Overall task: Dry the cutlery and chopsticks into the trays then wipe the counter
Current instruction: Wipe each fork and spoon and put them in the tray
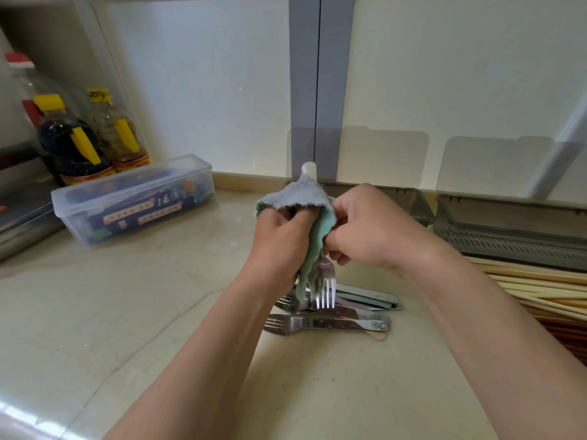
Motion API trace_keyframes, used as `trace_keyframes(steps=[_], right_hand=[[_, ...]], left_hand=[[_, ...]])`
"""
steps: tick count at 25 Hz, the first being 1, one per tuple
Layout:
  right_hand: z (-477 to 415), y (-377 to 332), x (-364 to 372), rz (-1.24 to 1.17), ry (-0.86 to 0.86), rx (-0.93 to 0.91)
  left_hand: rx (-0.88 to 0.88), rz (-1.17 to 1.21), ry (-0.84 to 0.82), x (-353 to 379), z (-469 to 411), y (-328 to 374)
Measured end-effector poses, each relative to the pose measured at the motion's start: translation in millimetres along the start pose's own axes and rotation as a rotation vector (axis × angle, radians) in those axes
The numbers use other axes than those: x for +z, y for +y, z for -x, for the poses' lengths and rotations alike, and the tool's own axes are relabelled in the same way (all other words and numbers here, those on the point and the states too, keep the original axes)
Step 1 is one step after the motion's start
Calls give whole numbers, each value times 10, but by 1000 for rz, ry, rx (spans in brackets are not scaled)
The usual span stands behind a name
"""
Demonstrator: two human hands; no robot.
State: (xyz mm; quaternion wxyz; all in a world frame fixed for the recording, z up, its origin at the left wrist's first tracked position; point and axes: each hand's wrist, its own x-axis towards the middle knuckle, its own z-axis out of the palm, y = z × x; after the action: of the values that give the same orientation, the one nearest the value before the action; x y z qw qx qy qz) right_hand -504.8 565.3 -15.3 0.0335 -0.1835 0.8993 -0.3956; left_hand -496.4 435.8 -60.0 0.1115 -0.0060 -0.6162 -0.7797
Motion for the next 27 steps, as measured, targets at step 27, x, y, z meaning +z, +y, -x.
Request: trace_keyframes(steps=[27], right_hand=[[-216,324,-454,-709,586,153]], left_hand=[[17,-546,-372,-56,28,2]])
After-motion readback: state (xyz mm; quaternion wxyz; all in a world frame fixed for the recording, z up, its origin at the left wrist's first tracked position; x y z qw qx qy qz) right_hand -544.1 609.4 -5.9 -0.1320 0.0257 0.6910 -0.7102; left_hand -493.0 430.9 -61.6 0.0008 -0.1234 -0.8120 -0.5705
